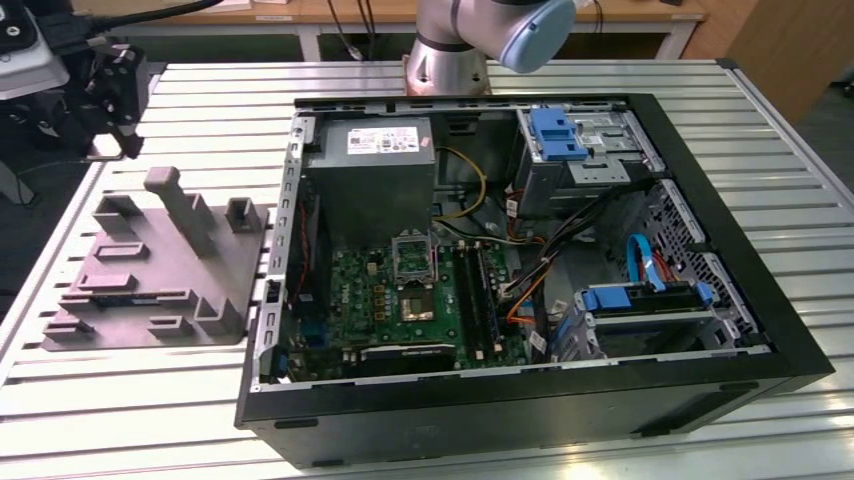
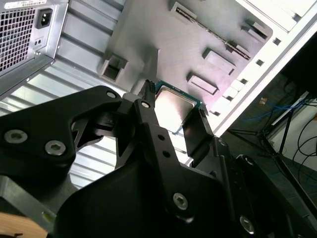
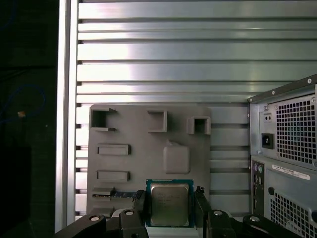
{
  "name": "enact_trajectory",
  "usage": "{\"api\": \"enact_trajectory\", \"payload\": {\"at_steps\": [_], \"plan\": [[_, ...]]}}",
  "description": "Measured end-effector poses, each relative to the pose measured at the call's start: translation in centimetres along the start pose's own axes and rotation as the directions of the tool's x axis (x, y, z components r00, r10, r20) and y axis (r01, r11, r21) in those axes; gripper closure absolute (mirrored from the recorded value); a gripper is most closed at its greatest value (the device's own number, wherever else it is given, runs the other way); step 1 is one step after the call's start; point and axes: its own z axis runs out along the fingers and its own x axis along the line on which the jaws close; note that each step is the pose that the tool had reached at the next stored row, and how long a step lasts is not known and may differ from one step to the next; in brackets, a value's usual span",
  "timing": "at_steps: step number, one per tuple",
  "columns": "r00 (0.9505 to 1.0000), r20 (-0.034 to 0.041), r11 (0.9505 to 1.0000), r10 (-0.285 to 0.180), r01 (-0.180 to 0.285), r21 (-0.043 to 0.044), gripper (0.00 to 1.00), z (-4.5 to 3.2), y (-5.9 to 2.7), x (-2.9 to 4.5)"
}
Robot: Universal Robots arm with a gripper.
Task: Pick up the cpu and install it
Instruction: 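Pick up the cpu and move it towards the insertion slot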
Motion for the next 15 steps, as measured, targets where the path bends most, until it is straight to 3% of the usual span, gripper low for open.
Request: {"api": "enact_trajectory", "payload": {"at_steps": [15], "plan": [[1.0, -0.0001, 1.0, 0.0, 0.0, 0.0, 0.53, 0.1, 0.08, -4.9]]}}
